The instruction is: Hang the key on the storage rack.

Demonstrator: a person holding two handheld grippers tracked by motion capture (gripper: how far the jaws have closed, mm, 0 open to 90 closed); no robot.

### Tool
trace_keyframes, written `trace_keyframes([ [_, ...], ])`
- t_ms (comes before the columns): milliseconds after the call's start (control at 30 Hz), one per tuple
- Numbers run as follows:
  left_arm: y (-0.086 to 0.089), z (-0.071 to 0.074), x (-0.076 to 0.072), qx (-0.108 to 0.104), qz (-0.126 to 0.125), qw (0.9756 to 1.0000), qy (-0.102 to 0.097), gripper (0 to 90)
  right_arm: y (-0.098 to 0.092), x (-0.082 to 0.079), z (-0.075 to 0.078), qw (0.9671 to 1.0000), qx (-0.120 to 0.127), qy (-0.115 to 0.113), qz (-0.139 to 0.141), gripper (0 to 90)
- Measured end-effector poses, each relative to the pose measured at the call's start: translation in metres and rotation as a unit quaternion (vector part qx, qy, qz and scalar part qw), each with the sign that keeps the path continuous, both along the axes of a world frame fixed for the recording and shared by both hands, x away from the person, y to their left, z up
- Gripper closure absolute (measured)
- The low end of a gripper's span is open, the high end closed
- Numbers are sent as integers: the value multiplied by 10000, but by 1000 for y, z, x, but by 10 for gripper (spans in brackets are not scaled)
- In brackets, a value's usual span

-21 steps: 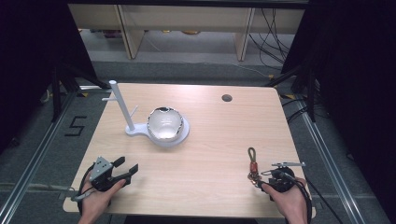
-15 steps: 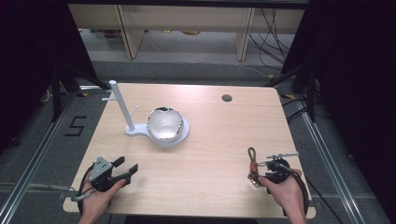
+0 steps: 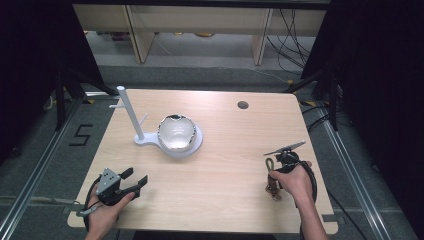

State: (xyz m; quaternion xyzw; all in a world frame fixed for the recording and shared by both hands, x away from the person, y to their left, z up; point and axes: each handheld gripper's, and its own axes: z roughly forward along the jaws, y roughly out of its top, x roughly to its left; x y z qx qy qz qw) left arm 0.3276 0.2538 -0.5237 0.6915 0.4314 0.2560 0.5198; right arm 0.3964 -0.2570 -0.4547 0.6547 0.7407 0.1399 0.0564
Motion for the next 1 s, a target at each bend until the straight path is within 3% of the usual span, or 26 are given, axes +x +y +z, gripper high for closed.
trace_keyframes([
  [67,-1,0,-1,-13,27,10000,13,329,1,3,-2,10000,-44,-19,19,515],
  [167,-1,0,-1,0,24,10000,18,329,3,9,-4,9998,-143,147,-53,508],
  [267,-1,0,-1,7,25,10000,18,330,4,12,-4,9998,-81,189,-1,509],
  [300,-1,0,-1,10,54,10000,38,329,6,16,-5,9995,-110,264,-121,511],
  [333,-1,1,-3,40,132,9998,141,329,6,17,-6,9995,-122,283,-103,512],
  [400,-1,1,-4,51,140,9998,160,329,6,18,-6,9993,-137,340,-111,512],
  [433,-1,1,-2,35,77,9999,69,329,8,21,-7,9988,-219,420,-136,512],
  [600,-2,1,-3,57,98,9999,111,329,10,24,-9,9983,-225,524,-145,512],
  [667,-2,0,-1,31,2,10000,17,328,12,25,-10,9980,-218,581,-118,513],
  [700,-2,1,-4,60,106,9998,127,327,12,24,-10,9981,-179,580,-92,513],
  [867,-2,1,-4,39,106,9999,119,327,14,26,-14,9978,-233,608,-121,521],
  [900,-2,0,-2,11,18,10000,21,327,15,26,-14,9970,-289,704,-120,529],
  [1000,-2,1,-3,40,113,9998,125,327,15,27,-15,9967,-354,718,-149,555],
])
